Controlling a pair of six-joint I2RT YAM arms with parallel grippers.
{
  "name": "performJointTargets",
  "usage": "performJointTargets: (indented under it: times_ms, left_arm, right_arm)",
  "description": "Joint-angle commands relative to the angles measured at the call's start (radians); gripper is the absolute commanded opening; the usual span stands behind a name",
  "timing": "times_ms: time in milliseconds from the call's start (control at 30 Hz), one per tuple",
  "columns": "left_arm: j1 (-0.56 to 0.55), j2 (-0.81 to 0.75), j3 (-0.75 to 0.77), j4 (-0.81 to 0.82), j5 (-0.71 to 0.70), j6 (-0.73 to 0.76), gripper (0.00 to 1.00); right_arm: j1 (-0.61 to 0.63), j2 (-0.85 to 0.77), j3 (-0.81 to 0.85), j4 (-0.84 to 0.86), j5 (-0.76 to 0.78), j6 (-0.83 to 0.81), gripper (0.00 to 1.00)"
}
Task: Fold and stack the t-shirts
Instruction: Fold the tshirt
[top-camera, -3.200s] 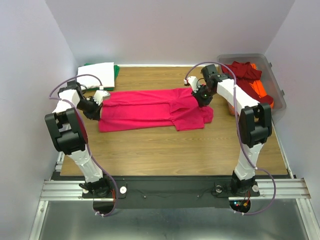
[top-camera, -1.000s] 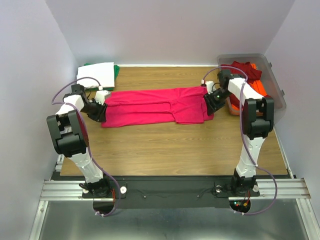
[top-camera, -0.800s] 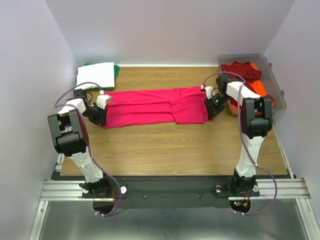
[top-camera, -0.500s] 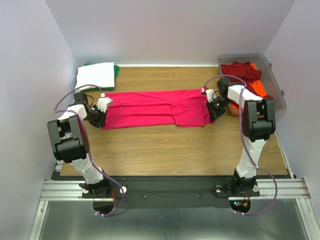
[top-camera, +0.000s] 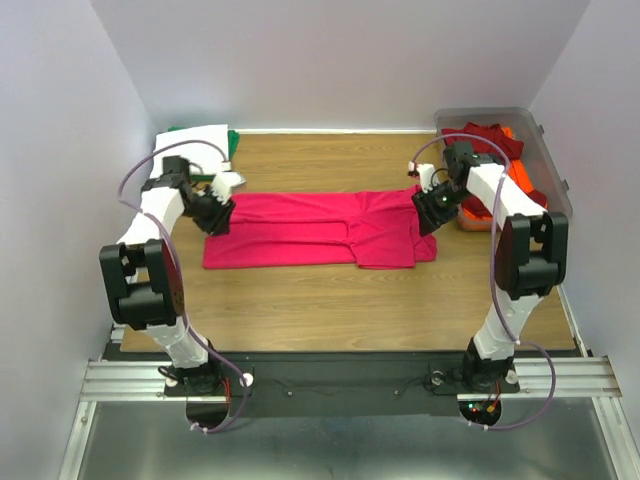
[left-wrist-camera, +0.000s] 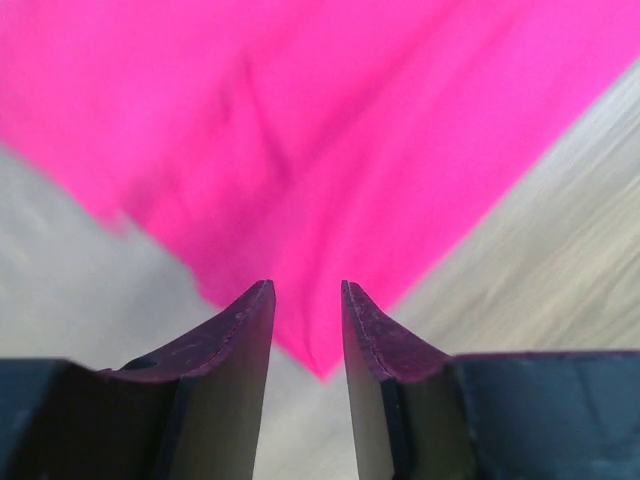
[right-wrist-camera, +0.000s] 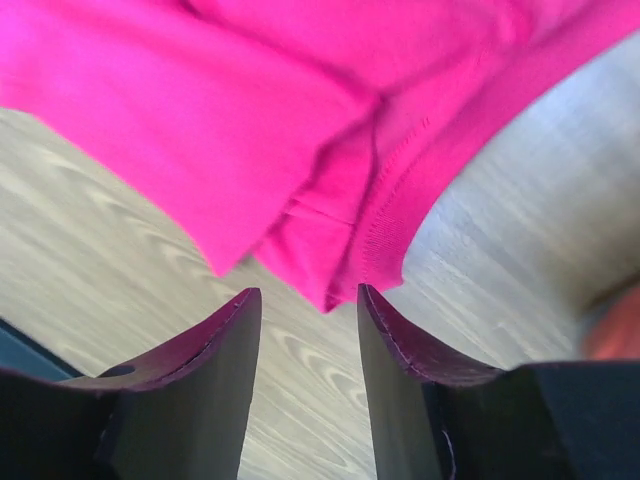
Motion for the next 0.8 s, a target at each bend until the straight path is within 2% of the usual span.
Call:
performJointTargets:
  times_ms: [0, 100, 133, 200, 300, 400, 600, 767]
  left_arm:
    - [-0.168, -0.085, 0.086, -0.031, 0.115, -0.029, 0.45]
    - [-0.357, -0.082, 0.080, 0.053, 0.169, -0.150, 0.45]
    - [-0.393, -0.064, 0.073, 0.113, 0.222, -0.263, 0.45]
    - [-0.493, -0.017, 0.057, 0.218, 0.285, -0.383, 0.45]
    - [-0.576, 0.039, 0.045, 0.323, 0.372, -0.625, 0.45]
    - [-0.662, 0.083, 0.005, 0.484, 0.337, -0.806, 0.46]
    - [-0.788, 0.145, -0.026, 0.644, 0.283, -0.981, 0.47]
    - [-0.861, 0.214, -0.009, 0.670, 0.191, -1.029, 0.48]
  right_arm:
    - [-0.001, -0.110, 0.064, -0.070, -0.145, 0.038, 0.49]
    - [-0.001, -0.124, 0.015, -0.072, -0.231, 0.096, 0.49]
    - [0.001, -0.124, -0.020, -0.067, -0.266, 0.124, 0.48]
    - [0.001, -0.118, -0.060, -0.041, -0.293, 0.158, 0.47]
    - [-0.001, -0.124, -0.140, -0.009, -0.293, 0.182, 0.48]
    - [-0.001, -0.148, -0.221, 0.066, -0.264, 0.238, 0.51]
    - [-0.001, -0.154, -0.315, 0.155, -0.205, 0.293, 0.51]
    - [-0.001, -0.139, -0.358, 0.209, -0.205, 0.330, 0.49]
